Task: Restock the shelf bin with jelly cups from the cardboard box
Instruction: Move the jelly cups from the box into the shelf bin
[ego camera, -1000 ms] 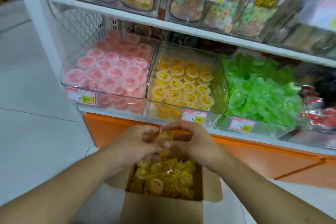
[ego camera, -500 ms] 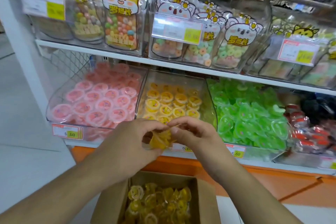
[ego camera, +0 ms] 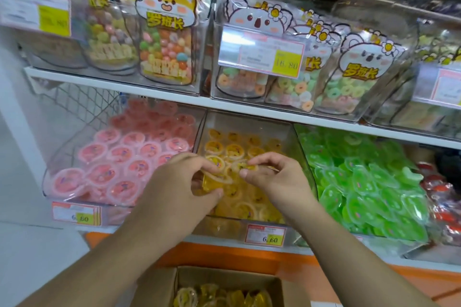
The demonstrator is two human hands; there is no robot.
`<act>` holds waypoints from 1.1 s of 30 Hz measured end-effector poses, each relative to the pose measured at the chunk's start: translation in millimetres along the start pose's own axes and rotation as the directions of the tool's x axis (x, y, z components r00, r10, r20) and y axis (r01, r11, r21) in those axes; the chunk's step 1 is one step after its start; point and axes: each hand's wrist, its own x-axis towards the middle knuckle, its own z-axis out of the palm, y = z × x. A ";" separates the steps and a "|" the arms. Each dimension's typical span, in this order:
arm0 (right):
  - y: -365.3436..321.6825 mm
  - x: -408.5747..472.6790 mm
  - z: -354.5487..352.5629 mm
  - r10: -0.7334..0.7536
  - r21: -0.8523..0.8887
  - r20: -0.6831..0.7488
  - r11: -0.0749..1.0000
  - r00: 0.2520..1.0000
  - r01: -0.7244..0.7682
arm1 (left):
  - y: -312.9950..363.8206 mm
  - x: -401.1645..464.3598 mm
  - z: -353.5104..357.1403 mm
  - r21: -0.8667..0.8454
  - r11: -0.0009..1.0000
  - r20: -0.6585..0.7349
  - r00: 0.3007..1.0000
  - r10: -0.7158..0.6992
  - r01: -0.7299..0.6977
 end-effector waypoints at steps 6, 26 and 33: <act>29.5 32.3 19.2 -0.110 -0.411 -0.094 0.909 0.989 0.062 | -2.2 -3.2 2.3 0.027 1.000 0.048 0.999 0.002 -0.003; 26.9 14.0 -3.6 -0.107 -0.687 0.327 0.655 0.939 0.314 | -7.1 -7.1 -2.3 0.003 1.000 0.040 0.999 -0.012 0.012; 8.5 0.8 -13.7 -0.137 -0.529 0.202 0.818 0.970 0.226 | -4.5 -4.1 5.2 -0.088 0.996 0.032 0.999 -0.005 0.008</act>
